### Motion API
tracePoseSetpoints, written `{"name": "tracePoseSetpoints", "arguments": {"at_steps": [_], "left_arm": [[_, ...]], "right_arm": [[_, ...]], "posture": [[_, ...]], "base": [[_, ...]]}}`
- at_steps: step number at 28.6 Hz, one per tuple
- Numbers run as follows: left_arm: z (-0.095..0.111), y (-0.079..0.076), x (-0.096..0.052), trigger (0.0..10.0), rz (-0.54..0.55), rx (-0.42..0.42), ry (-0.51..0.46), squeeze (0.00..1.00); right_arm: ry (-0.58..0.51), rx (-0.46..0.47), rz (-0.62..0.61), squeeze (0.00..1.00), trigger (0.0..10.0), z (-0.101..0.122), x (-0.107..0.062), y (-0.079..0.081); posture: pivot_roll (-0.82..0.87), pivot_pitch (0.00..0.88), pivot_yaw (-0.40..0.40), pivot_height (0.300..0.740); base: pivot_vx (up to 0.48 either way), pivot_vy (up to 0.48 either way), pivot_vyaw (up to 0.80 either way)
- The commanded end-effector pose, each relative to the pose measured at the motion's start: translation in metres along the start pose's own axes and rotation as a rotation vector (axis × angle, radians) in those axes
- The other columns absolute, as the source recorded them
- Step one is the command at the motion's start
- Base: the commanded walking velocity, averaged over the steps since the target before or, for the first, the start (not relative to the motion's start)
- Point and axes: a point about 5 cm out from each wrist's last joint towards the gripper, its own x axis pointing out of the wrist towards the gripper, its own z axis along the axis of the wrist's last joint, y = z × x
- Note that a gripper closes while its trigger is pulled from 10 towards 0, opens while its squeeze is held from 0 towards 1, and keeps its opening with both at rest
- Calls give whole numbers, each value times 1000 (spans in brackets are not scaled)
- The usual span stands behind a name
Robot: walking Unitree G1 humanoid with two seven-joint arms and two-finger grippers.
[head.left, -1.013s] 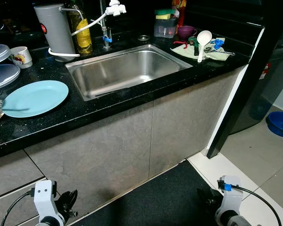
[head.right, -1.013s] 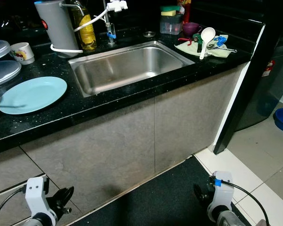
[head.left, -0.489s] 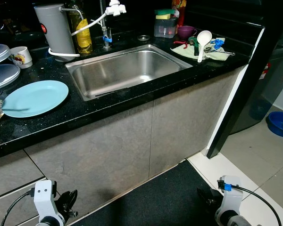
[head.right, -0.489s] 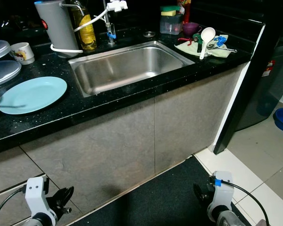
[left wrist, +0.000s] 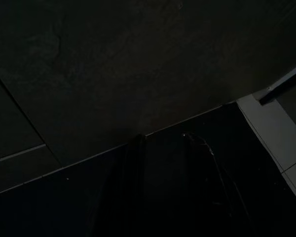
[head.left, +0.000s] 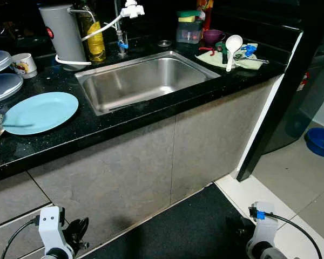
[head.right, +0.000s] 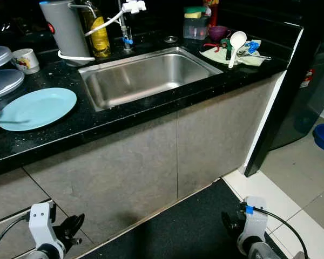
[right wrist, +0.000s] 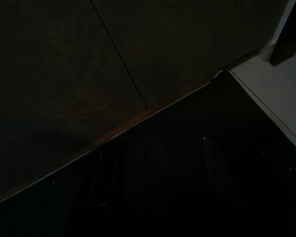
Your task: Kitchen organization
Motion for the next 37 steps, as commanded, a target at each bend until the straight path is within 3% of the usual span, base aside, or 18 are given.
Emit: {"name": "tracePoseSetpoints", "arguments": {"at_steps": [1, 37], "left_arm": [[0, 5, -3, 10000, 16, -2, 4, 0], [0, 1, 0, 10000, 7, 7, -4, 0]], "right_arm": [[2, -7, 12, 0, 10000, -2, 1, 3], [4, -10, 14, 0, 10000, 2, 3, 0]], "posture": [[-6, 0, 18, 740], [2, 0, 0, 740]], "base": [[0, 0, 0], [0, 0, 0]]}}
